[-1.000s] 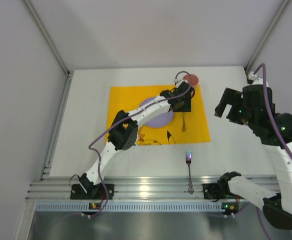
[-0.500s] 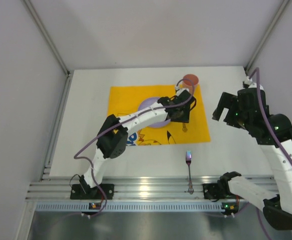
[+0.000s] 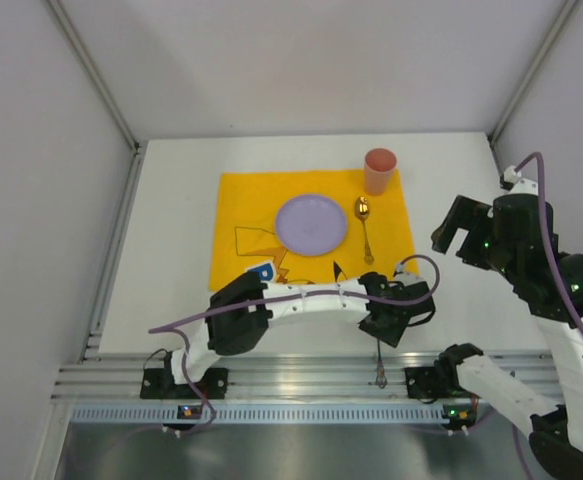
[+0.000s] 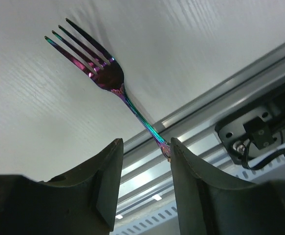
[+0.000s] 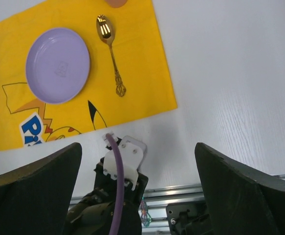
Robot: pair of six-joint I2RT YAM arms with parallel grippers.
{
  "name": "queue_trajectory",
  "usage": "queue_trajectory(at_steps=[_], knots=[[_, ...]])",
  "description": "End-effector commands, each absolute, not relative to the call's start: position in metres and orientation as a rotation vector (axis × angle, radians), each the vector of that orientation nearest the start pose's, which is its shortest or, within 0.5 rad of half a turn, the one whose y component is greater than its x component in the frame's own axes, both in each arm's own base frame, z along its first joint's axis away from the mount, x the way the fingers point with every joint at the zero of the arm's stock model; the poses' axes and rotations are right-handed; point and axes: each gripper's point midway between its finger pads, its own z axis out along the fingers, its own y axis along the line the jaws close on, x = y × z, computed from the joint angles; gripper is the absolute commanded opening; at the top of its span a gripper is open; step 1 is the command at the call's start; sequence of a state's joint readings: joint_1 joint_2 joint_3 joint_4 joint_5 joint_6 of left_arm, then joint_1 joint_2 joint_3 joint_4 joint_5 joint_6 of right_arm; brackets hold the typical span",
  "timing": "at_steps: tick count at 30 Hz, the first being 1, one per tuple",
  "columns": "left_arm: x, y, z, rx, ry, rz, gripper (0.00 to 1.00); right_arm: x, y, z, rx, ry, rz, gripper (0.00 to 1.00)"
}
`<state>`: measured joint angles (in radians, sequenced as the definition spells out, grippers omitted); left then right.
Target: Set the dinner table for one person
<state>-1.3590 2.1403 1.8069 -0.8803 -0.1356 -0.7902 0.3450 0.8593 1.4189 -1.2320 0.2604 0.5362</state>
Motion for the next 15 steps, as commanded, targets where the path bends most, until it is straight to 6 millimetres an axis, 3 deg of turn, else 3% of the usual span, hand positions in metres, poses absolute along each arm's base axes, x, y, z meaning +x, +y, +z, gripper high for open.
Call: queue_trajectory(at_steps=[1, 5, 10, 15], knots=[[0.090, -0.459, 0.057, 0.689, 2.788, -0.246, 0.49, 0.181, 0.043, 0.311, 0.343, 2.203, 0.212, 1.00], [0.082, -0.464, 0.046, 0.689, 2.794, -0.255, 0.49, 0.170, 0.039, 0.311, 0.345, 2.203, 0.215, 1.00], [0.087, -0.464, 0.019, 0.661, 2.808, -0.193, 0.44, 0.156, 0.036, 0.305, 0.344, 2.223, 0.217, 1.00], [0.085, -0.466, 0.003, 0.665, 2.827, -0.177, 0.18, 0.148, 0.033, 0.304, 0.348, 2.220, 0.219, 1.00]])
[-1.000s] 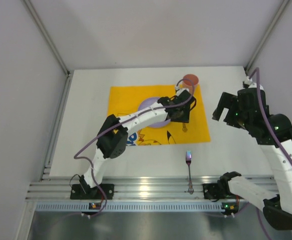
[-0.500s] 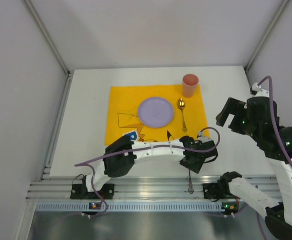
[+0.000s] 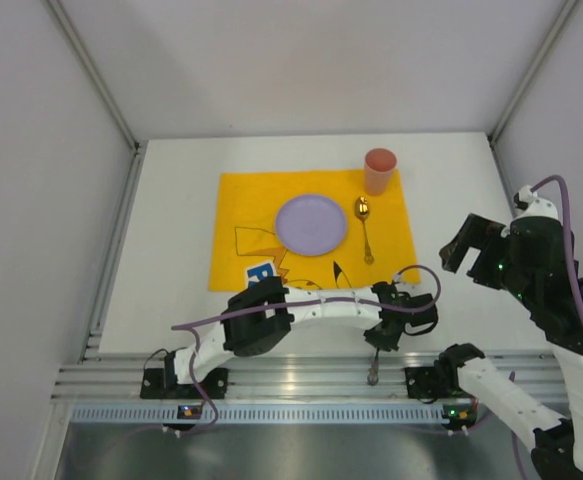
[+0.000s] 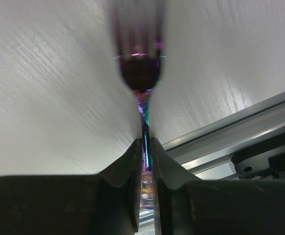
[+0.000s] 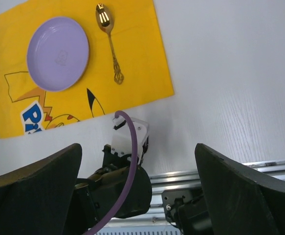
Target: Set the dinner table for one person
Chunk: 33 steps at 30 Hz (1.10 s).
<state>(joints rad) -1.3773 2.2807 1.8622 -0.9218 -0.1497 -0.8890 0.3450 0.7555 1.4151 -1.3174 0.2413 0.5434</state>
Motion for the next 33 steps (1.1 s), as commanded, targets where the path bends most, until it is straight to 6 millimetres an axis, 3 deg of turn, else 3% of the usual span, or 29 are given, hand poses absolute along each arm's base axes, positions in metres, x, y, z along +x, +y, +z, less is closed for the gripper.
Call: queue_trajectory(at_steps=[1, 3, 6, 9, 10, 12, 13, 14, 15, 17, 18, 20, 21, 23, 24, 25, 27, 29, 30, 33], knots=[[0.085, -0.463, -0.002, 0.662, 2.832, -0.167, 0.16, 0.148, 0.032, 0.303, 0.350, 2.218, 0.219, 1.00], [0.085, -0.465, -0.007, 0.657, 2.843, -0.189, 0.03, 0.147, 0.033, 0.300, 0.353, 2.226, 0.224, 1.00], [0.093, -0.454, -0.006, 0.634, 2.831, -0.133, 0.00, 0.148, 0.036, 0.299, 0.351, 2.230, 0.237, 1.00], [0.101, -0.445, 0.028, 0.600, 2.779, -0.138, 0.00, 0.150, 0.036, 0.300, 0.352, 2.222, 0.237, 1.00], [0.111, -0.439, 0.054, 0.552, 2.739, -0.161, 0.00, 0.151, 0.036, 0.302, 0.352, 2.214, 0.239, 1.00], [0.118, -0.429, 0.080, 0.499, 2.718, -0.186, 0.00, 0.152, 0.036, 0.303, 0.356, 2.206, 0.238, 1.00], [0.128, -0.415, 0.107, 0.456, 2.688, -0.218, 0.00, 0.154, 0.036, 0.304, 0.356, 2.196, 0.243, 1.00], [0.134, -0.406, 0.120, 0.433, 2.670, -0.232, 0.00, 0.154, 0.036, 0.303, 0.356, 2.196, 0.243, 1.00], [0.148, -0.386, 0.141, 0.388, 2.643, -0.247, 0.00, 0.156, 0.037, 0.303, 0.359, 2.189, 0.249, 1.00], [0.168, -0.359, 0.160, 0.334, 2.612, -0.236, 0.00, 0.159, 0.038, 0.297, 0.358, 2.195, 0.243, 1.00], [0.193, -0.334, 0.180, 0.271, 2.582, -0.244, 0.00, 0.162, 0.040, 0.297, 0.362, 2.183, 0.255, 1.00], [0.219, -0.301, 0.183, 0.216, 2.565, -0.206, 0.00, 0.167, 0.045, 0.287, 0.362, 2.207, 0.262, 1.00], [0.245, -0.273, 0.196, 0.174, 2.529, -0.189, 0.00, 0.170, 0.047, 0.285, 0.363, 2.213, 0.266, 1.00], [0.273, -0.250, 0.203, 0.136, 2.487, -0.178, 0.00, 0.177, 0.049, 0.282, 0.366, 2.224, 0.262, 1.00], [0.296, -0.226, 0.206, 0.103, 2.475, -0.138, 0.00, 0.181, 0.049, 0.284, 0.368, 2.214, 0.253, 1.00], [0.309, -0.215, 0.208, 0.079, 2.470, -0.115, 0.00, 0.184, 0.049, 0.284, 0.366, 2.215, 0.244, 1.00], [0.339, -0.186, 0.200, 0.041, 2.489, -0.047, 0.00, 0.193, 0.048, 0.288, 0.367, 2.224, 0.213, 1.00], [0.361, -0.175, 0.197, 0.030, 2.486, -0.030, 0.00, 0.203, 0.050, 0.286, 0.358, 2.239, 0.190, 1.00], [0.379, -0.164, 0.188, 0.020, 2.485, -0.019, 0.00, 0.206, 0.051, 0.285, 0.357, 2.241, 0.182, 1.00], [0.404, -0.152, 0.162, 0.002, 2.535, -0.053, 0.00, 0.220, 0.056, 0.282, 0.363, 2.267, 0.170, 1.00]])
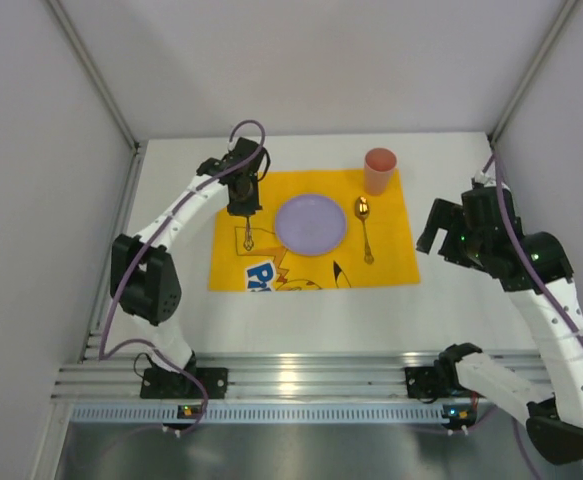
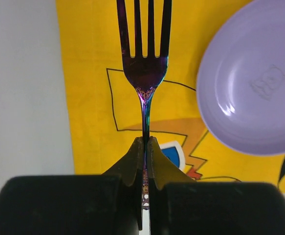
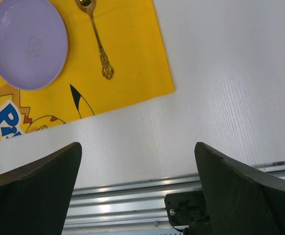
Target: Set the dinner table for one person
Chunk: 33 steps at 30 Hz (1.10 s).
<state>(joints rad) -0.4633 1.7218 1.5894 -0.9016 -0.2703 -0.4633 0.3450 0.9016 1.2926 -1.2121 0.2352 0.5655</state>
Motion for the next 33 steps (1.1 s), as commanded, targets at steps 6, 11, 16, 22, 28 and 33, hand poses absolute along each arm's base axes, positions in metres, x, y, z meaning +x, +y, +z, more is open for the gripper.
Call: queue_trajectory(at_steps=[6, 11, 16, 22, 28, 33], knots=[[0.441, -0.152, 0.119, -0.030, 2.594, -0.130, 0.00, 0.248, 0.064, 0.278, 0.364, 2.297, 0.140, 1.00], [0.451, -0.155, 0.093, -0.022, 2.659, -0.128, 0.00, 0.266, 0.071, 0.271, 0.369, 2.321, 0.126, 1.00], [0.460, -0.151, 0.085, -0.018, 2.660, -0.108, 0.09, 0.275, 0.076, 0.265, 0.369, 2.335, 0.128, 1.00], [0.457, -0.141, 0.079, -0.011, 2.686, -0.060, 0.27, 0.279, 0.077, 0.260, 0.362, 2.341, 0.121, 1.00], [0.454, -0.136, 0.082, -0.011, 2.693, -0.037, 0.40, 0.280, 0.077, 0.264, 0.362, 2.324, 0.131, 1.00], [0.462, -0.139, 0.129, -0.044, 2.608, -0.079, 0.47, 0.280, 0.077, 0.282, 0.339, 2.281, 0.150, 1.00]])
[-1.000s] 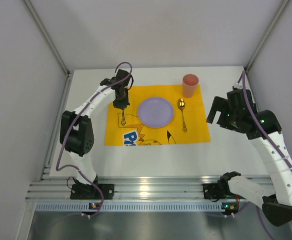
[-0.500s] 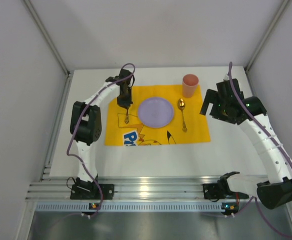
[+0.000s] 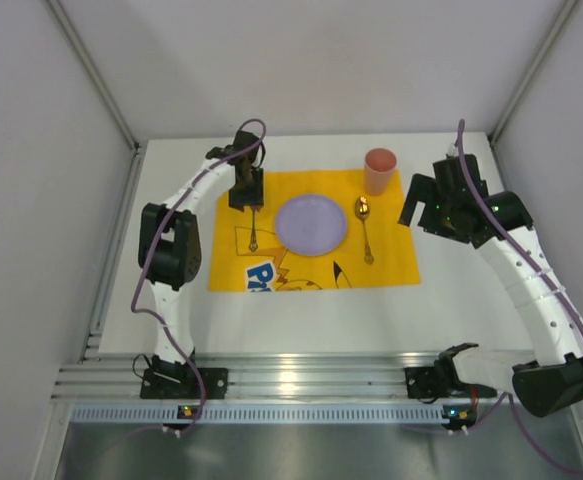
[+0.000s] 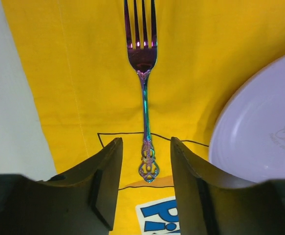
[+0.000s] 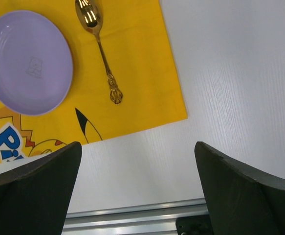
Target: Set the dinner table for one person
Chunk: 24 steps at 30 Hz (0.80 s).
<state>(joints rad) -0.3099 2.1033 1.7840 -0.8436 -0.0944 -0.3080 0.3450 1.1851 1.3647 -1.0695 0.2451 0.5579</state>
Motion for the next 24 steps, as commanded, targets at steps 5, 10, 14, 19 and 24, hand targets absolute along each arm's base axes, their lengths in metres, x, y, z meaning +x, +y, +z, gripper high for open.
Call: queue_trajectory(at_steps=[5, 10, 14, 19, 24], knots=[[0.461, -0.146, 0.192, -0.050, 2.488, -0.176, 0.70, 0.286, 0.087, 0.359, 0.236, 2.113, 0.274, 1.00], [0.440, -0.153, 0.259, -0.063, 2.331, -0.330, 0.97, 0.270, 0.114, 0.429, 0.021, 1.929, 0.485, 1.00], [0.406, -0.142, 0.301, -0.114, 2.167, -0.392, 0.98, 0.250, 0.118, 0.420, 0.029, 1.912, 0.563, 1.00], [0.356, -0.112, 0.305, -0.139, 1.921, -0.377, 0.98, 0.222, 0.123, 0.344, 0.045, 2.009, 0.649, 1.00], [0.308, -0.080, 0.267, -0.041, 1.781, -0.257, 0.97, 0.215, 0.107, 0.268, 0.245, 2.069, 0.611, 1.00]])
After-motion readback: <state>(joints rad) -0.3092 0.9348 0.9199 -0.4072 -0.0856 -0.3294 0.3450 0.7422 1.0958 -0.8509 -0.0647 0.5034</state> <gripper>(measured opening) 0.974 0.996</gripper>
